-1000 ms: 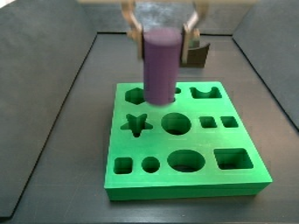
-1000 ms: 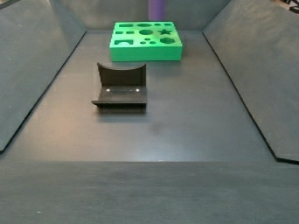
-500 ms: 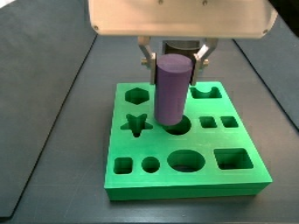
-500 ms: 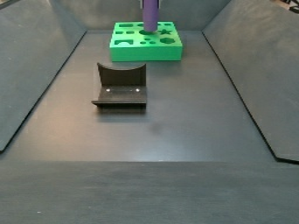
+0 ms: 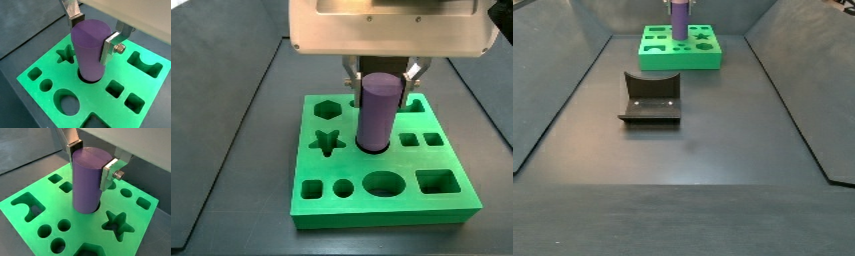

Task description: Insert the round object.

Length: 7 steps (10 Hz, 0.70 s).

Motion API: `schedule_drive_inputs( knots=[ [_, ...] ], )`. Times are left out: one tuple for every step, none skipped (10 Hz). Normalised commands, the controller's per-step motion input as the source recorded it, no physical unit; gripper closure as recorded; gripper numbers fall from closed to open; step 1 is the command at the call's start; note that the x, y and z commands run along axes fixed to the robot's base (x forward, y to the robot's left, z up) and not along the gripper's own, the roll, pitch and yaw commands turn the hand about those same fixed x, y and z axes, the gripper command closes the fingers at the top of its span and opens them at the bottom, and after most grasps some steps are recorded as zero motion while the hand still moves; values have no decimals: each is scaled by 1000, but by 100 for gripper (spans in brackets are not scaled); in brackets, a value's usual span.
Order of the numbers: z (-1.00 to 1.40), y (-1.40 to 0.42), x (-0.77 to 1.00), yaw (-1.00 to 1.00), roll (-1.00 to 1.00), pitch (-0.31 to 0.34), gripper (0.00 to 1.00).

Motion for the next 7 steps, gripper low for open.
schedule_drive_inputs(
  knots=[
    [-246, -197, -174, 0, 34, -146, 100],
    [-306, -183, -43, 0, 9, -120, 100],
    [-491, -83, 80, 69, 254, -77, 100],
    [-546, 0, 103, 123, 363, -100, 100],
    [-517, -9, 0, 137, 491, -214, 100],
    [-583, -191, 0, 29, 303, -197, 100],
    [-297, -54, 0, 0, -9, -234, 100]
  ],
)
